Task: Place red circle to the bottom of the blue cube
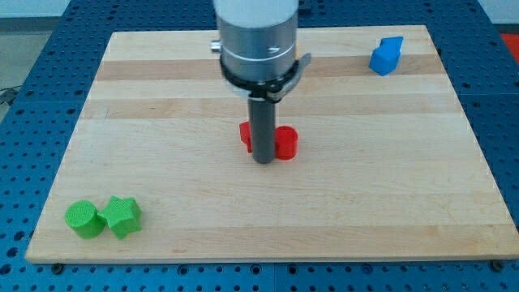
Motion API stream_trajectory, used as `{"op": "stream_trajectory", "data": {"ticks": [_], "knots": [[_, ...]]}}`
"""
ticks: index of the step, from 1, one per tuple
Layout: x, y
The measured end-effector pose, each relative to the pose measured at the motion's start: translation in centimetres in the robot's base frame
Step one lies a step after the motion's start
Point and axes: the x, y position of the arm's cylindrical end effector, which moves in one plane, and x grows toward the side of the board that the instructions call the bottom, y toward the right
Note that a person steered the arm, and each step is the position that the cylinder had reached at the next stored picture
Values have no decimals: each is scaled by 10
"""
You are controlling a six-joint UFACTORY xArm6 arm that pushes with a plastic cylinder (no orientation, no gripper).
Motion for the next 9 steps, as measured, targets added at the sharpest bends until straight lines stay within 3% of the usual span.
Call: {"op": "stream_trajectory", "data": {"ticks": [3,6,9], "knots": [[-52,77],[-57,173],[-54,161]]}}
